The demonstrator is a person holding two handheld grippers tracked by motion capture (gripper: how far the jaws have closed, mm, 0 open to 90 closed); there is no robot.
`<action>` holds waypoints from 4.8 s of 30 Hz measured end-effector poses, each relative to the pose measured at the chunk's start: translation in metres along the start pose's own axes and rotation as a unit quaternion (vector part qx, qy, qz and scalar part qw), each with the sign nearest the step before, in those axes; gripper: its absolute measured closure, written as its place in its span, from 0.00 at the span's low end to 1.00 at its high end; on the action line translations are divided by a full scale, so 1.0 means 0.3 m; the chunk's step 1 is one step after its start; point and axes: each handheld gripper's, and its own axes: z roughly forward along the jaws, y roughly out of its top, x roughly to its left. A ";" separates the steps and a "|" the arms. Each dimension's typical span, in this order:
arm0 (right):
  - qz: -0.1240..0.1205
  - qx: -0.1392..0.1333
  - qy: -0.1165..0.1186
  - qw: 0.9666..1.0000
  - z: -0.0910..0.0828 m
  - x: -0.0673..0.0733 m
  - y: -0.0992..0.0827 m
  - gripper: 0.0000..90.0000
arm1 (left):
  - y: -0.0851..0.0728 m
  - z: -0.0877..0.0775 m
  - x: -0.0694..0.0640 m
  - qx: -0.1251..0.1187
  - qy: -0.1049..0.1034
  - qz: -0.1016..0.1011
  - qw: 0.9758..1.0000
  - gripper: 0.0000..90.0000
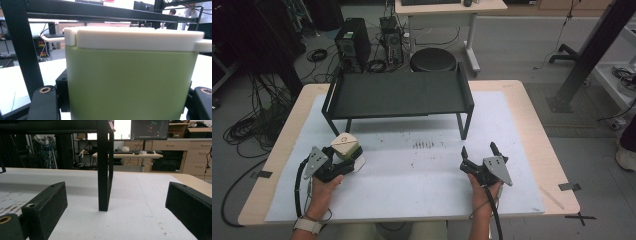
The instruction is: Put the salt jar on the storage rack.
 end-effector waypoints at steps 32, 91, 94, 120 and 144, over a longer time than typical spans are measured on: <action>0.001 -0.002 0.001 1.000 -0.001 0.000 0.000 0.04 | 0.000 0.000 0.000 0.000 0.000 0.000 1.000 0.32; 0.000 -0.004 0.001 1.000 -0.002 0.000 -0.001 0.04 | 0.000 0.000 -0.001 0.000 0.001 0.001 1.000 0.32; 0.001 -0.003 0.002 1.000 -0.001 -0.001 -0.001 0.04 | 0.000 0.000 -0.001 0.000 0.001 0.001 1.000 0.32; 0.001 -0.004 0.001 1.000 -0.001 -0.001 0.000 0.04 | 0.001 0.000 -0.001 0.001 0.001 0.000 1.000 0.32; 0.002 -0.007 0.003 1.000 -0.002 -0.002 -0.001 0.04 | 0.041 -0.006 -0.009 0.009 -0.001 -0.003 1.000 0.33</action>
